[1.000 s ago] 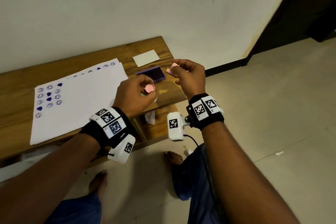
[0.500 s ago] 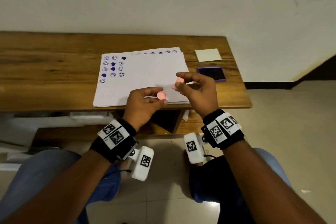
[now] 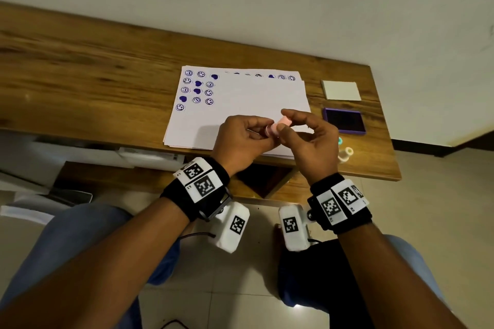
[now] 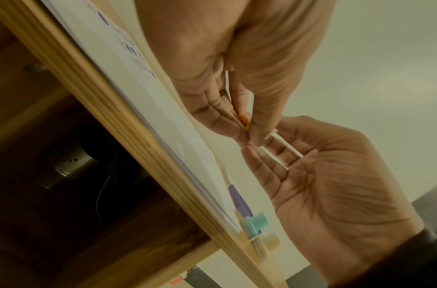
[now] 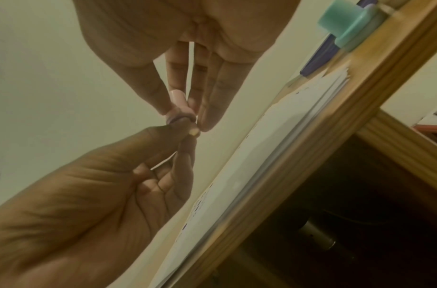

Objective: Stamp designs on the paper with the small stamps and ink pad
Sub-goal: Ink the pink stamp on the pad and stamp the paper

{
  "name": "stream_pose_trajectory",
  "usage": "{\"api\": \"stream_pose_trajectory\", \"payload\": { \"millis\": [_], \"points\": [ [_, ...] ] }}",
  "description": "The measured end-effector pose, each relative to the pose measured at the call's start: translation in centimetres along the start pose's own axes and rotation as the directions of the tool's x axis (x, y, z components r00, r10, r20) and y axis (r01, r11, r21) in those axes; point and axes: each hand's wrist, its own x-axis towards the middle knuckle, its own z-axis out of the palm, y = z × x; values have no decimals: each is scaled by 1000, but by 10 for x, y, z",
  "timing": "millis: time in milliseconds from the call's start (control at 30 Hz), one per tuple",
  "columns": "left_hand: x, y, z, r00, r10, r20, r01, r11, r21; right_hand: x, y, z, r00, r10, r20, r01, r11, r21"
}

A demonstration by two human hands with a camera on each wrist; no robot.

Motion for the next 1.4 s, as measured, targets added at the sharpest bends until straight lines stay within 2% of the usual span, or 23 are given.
{"api": "stream_pose_trajectory", "payload": {
  "millis": [300,600,1000,1167,1267,1400],
  "points": [
    [-1,2,-1,1000,22,8,-22,1000,-18,-1,1,3,1000,-10,-8,10,1000,9],
    [1,0,1,998,63,-28,-63,998,20,1,4,3,996,86,-16,-83,986,142],
    [-3,-7,-5,996,88,-33,-84,992,97,-3,5,9,979,203,32,-206,965,161],
    [-7,-4,-1,992,127,-16,-125,987,103,2,-1,0,992,90,85,-94,995,42],
    [-10,-2,9,994,107,4,-107,988,108,2,-3,-11,995,22,98,-15,998,-67],
    [-13,-5,29,993,118,-28,-108,966,234,9,0,-53,1000,0,-14,-2,989,-149]
  ]
}}
